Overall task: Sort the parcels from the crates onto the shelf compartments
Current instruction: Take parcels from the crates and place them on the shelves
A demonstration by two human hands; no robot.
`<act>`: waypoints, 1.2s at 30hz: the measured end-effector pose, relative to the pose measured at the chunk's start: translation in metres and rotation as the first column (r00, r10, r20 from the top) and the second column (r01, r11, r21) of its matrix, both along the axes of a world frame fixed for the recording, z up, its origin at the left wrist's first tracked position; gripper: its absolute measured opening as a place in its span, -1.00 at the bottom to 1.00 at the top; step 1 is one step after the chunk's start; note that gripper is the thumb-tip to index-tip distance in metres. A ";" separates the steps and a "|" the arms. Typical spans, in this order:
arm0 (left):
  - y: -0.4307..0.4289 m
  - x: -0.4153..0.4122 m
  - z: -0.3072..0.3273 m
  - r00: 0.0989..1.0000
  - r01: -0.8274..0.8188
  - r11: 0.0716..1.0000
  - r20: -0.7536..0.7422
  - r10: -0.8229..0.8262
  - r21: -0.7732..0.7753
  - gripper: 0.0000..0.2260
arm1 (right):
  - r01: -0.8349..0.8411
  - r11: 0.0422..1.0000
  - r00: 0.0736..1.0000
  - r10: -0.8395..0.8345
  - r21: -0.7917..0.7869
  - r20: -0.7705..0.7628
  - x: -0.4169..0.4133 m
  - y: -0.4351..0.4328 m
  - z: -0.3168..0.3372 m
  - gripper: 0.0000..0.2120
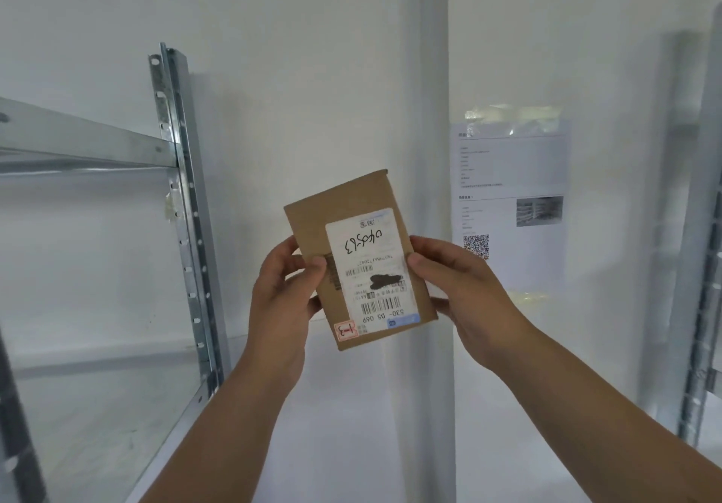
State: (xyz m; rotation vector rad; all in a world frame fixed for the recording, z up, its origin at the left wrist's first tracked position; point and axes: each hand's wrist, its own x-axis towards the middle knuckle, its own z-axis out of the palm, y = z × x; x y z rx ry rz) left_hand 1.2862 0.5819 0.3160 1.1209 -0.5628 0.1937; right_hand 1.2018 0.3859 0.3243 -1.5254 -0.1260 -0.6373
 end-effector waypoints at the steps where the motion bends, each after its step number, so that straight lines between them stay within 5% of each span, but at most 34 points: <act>1: 0.000 0.001 -0.001 1.000 0.006 1.000 -0.003 -0.006 -0.009 -0.70 | -0.033 0.999 0.999 0.033 -0.025 -0.010 -0.001 0.002 0.001 -0.67; 7: 0.000 -0.003 -0.008 0.998 0.062 0.997 0.025 -0.063 0.041 -0.41 | -0.086 0.996 0.996 0.086 -0.032 0.000 0.002 -0.004 -0.002 -0.33; 12: 0.003 0.001 -0.008 0.997 0.074 0.995 -0.005 -0.074 0.068 -0.50 | 0.096 0.994 0.994 -0.098 0.049 0.038 0.006 -0.008 -0.005 -0.10; 19: 0.002 0.003 -0.010 0.997 0.059 0.998 -0.046 -0.058 0.014 -0.57 | 0.133 0.953 0.982 -0.164 0.271 0.094 0.009 -0.001 -0.012 -0.51; 22: 0.004 0.006 -0.010 0.998 0.039 0.999 -0.040 -0.039 0.015 -0.57 | 0.058 0.985 0.998 -0.064 0.162 0.030 0.006 -0.001 -0.008 -0.74; 26: 0.005 0.008 -0.010 0.998 0.021 0.999 -0.064 -0.018 0.049 -0.45 | -0.153 0.980 0.988 0.151 0.129 0.024 0.006 -0.004 -0.002 -0.40; 31: 0.009 0.014 -0.014 0.997 0.039 0.999 -0.070 -0.037 0.025 -0.49 | -0.067 0.989 0.996 0.057 0.134 0.073 0.014 -0.006 -0.003 -0.14; 36: 0.010 0.022 -0.022 0.993 0.104 0.994 -0.059 -0.103 0.015 -0.32 | -0.034 0.993 0.994 0.022 0.112 0.105 0.020 -0.006 -0.003 -0.15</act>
